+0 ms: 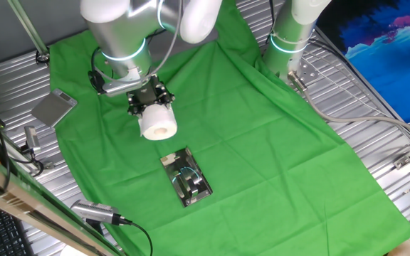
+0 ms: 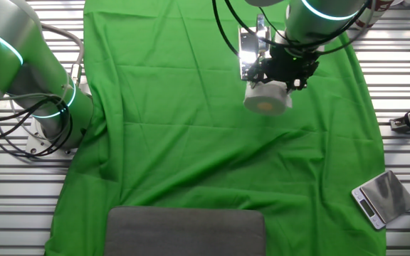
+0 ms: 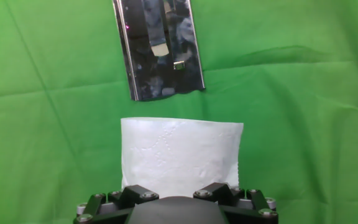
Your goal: Put the toilet paper on its holder
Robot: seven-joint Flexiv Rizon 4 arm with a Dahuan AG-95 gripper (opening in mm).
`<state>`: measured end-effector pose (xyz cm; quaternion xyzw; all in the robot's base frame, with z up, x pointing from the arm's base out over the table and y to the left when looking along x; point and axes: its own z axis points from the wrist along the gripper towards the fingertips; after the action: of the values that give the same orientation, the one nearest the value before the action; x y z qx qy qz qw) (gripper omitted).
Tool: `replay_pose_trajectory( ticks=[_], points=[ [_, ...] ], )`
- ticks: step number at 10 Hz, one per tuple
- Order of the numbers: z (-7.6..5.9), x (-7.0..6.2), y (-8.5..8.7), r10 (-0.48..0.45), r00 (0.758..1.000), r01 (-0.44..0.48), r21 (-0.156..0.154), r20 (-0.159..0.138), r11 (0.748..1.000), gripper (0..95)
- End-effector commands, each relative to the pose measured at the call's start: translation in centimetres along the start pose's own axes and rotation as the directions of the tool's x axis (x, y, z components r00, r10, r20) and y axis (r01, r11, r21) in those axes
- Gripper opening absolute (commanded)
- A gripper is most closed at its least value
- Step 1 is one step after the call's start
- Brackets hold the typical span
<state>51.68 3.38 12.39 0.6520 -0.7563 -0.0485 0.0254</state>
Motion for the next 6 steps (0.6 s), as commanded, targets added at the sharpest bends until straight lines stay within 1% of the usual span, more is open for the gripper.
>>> replay_pose_trajectory(
  ticks=[1,2,3,4,5,6],
  points=[
    [-0.1,0.0,0.0,-0.062,0.998,0.062,0.000,0.011,0.998,0.0],
    [-0.1,0.0,0.0,-0.150,0.989,0.150,0.000,-0.004,0.989,0.0],
    [-0.1,0.0,0.0,-0.195,0.981,0.195,-0.002,-0.010,0.981,0.0],
    [-0.2,1.6,-0.5,-0.232,0.972,0.232,-0.004,-0.028,0.973,0.0],
    [0.0,3.3,-0.7,-0.251,0.967,0.251,-0.002,-0.034,0.968,0.0],
    [0.2,3.5,-0.6,-0.249,0.968,0.249,-0.001,-0.032,0.968,0.0]
  ],
)
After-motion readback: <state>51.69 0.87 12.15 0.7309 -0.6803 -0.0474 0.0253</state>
